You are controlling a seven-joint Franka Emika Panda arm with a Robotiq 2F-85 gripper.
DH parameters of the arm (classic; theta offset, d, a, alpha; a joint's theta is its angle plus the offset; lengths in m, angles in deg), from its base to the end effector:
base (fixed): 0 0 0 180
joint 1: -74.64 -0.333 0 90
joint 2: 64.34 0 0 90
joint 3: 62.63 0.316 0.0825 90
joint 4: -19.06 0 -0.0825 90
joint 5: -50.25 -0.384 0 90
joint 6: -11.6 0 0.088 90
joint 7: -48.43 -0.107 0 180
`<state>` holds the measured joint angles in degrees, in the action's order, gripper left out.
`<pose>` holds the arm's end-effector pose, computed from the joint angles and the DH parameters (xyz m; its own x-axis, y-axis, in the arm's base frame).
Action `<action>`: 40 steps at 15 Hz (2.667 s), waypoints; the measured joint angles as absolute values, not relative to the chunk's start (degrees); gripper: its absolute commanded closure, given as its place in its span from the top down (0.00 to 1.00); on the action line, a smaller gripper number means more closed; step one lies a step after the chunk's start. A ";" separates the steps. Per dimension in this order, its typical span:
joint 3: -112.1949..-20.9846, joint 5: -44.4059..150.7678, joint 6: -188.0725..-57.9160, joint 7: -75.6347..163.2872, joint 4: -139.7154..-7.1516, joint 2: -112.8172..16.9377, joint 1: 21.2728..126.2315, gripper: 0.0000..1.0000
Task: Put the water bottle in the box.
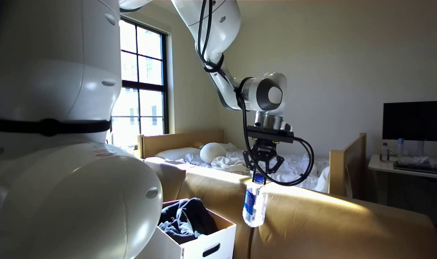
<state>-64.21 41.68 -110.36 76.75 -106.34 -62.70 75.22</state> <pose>0.5261 -0.0132 0.3671 0.9307 0.3648 -0.0260 0.3573 -0.9221 -0.1482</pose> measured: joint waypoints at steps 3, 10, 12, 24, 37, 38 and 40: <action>-63.06 43.05 -112.12 76.82 -108.18 -62.25 74.25 0.35; -62.97 43.21 -112.27 76.83 -108.29 -62.45 74.32 0.14; -62.97 42.88 -112.47 76.83 -108.28 -62.14 74.32 0.14; -53.72 41.61 -119.37 81.15 -90.15 -40.00 72.87 0.14; -46.15 47.12 -99.66 82.97 -56.20 -14.35 61.88 0.14; -47.08 49.01 -98.05 82.71 -54.41 -13.00 60.79 0.13; -48.13 50.85 -94.26 82.69 -50.91 -10.25 59.41 0.14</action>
